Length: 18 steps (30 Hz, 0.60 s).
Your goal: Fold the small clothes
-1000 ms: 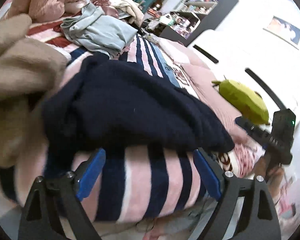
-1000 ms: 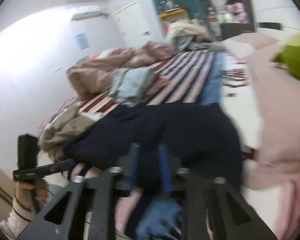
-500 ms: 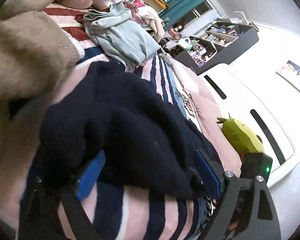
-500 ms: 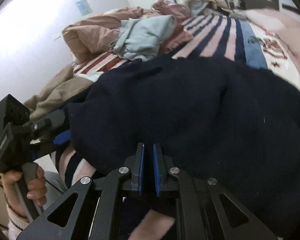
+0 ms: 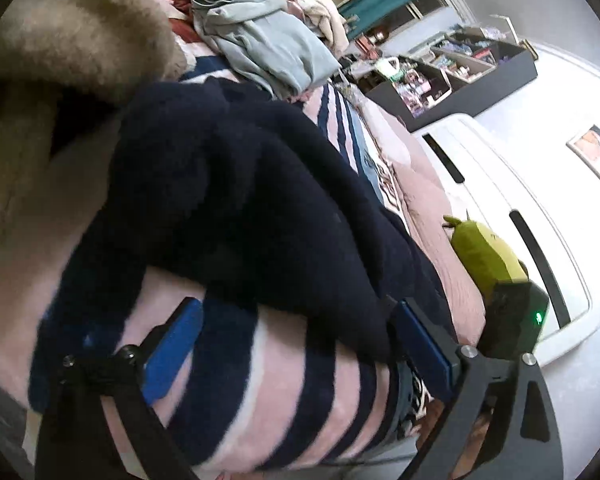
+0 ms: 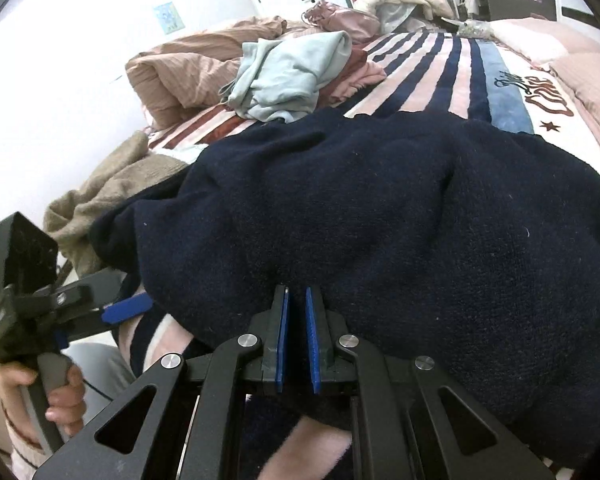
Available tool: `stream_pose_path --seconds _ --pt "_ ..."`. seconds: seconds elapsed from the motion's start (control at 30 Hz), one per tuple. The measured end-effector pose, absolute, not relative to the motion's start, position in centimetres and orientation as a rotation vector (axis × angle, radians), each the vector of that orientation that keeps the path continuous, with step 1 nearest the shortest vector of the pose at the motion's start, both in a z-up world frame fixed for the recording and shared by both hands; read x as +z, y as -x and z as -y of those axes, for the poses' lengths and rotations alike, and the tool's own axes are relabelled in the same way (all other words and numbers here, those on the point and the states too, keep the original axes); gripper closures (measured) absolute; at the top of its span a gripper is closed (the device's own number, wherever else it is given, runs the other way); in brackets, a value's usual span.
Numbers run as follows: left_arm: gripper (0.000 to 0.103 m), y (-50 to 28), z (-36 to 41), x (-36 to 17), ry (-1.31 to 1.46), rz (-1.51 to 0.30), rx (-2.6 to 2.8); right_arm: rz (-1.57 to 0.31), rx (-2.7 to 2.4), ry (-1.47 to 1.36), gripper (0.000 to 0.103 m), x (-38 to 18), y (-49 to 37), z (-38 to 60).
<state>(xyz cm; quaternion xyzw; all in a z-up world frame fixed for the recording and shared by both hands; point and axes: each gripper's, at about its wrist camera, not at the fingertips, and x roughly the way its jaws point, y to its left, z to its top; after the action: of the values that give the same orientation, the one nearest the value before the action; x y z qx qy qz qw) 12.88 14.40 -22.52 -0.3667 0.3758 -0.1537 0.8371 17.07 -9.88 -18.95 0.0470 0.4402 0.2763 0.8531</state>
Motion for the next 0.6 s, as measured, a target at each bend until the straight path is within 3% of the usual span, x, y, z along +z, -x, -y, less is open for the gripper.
stream_pose_path --seconds 0.23,0.3,0.37,0.47,0.6 --pt "0.008 -17.5 -14.1 -21.5 0.787 -0.728 -0.279 -0.929 0.591 -0.113 0.1 -18.9 -16.9 10.1" --pt "0.021 -17.9 -13.7 -21.2 0.764 -0.732 -0.253 -0.925 0.589 -0.111 0.1 -18.9 -16.8 10.0" --pt "0.058 -18.0 -13.6 -20.8 0.719 -0.734 -0.203 -0.924 0.588 -0.11 0.1 -19.0 -16.8 10.0" --pt "0.074 -17.6 -13.7 -19.9 0.686 -0.715 -0.192 -0.923 0.593 -0.122 0.1 -19.1 -16.8 10.0" --pt "0.086 -16.6 -11.2 -16.8 0.498 -0.641 -0.225 -0.918 0.621 -0.161 0.1 -19.2 -16.9 10.5"
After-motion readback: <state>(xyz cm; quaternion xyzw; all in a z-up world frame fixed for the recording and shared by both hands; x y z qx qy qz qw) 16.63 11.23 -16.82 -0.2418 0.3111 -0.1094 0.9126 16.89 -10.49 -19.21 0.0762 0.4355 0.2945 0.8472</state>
